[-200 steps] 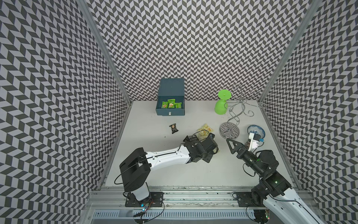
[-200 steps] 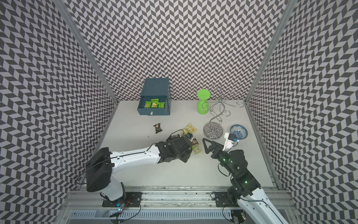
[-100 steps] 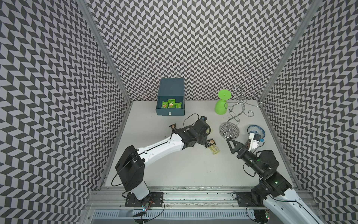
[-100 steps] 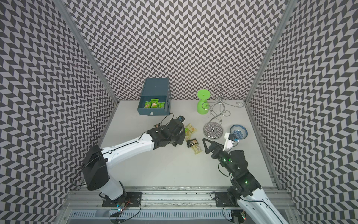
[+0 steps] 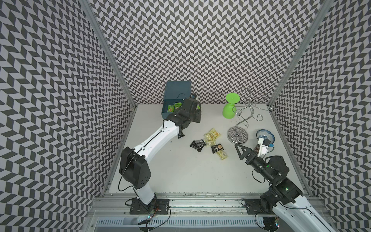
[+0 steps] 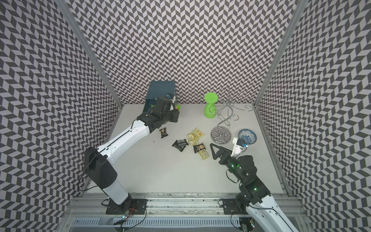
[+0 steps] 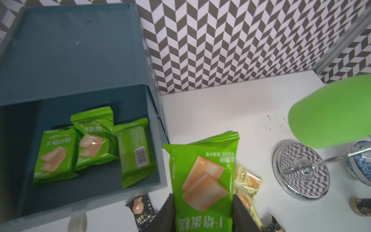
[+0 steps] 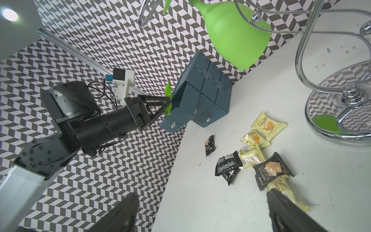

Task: Place the cookies into the drawer by color
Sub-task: Place the cookie in the drawer.

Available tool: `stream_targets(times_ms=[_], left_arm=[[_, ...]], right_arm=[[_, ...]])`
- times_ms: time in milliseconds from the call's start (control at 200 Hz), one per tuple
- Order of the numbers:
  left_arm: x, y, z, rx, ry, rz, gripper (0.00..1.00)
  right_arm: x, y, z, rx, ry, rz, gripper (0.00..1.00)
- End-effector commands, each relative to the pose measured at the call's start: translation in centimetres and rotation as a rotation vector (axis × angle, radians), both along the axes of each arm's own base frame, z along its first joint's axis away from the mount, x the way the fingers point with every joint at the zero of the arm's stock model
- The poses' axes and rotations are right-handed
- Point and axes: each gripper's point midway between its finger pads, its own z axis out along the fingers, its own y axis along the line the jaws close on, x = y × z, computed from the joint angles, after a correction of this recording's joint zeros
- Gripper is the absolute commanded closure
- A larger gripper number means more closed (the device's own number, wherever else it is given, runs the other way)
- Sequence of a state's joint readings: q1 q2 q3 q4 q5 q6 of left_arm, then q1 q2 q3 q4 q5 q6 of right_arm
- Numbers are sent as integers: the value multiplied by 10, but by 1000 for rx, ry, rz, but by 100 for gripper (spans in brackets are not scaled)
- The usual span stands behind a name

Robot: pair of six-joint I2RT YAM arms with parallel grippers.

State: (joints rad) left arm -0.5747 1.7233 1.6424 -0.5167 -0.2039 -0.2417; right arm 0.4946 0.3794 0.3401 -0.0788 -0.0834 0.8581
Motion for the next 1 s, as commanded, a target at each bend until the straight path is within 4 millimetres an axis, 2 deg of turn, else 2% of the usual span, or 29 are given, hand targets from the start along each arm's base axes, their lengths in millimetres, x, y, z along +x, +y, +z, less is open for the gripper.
stream_targets(times_ms=[0, 195, 451, 711, 996], left_arm=[[15, -1, 14, -16, -27, -18, 61], [41, 10, 23, -40, -41, 9, 61], [68, 36, 17, -57, -37, 65, 61], [93, 63, -9, -18, 17, 118, 61], [101, 75, -38, 6, 70, 135, 61]], right_arm=[[-3, -1, 22, 29, -56, 3, 0], [-5, -3, 27, 30, -60, -2, 1], [-8, -8, 29, 20, -68, -17, 0], [-10, -10, 33, 16, -74, -22, 0], [-12, -12, 32, 22, -77, -28, 0]])
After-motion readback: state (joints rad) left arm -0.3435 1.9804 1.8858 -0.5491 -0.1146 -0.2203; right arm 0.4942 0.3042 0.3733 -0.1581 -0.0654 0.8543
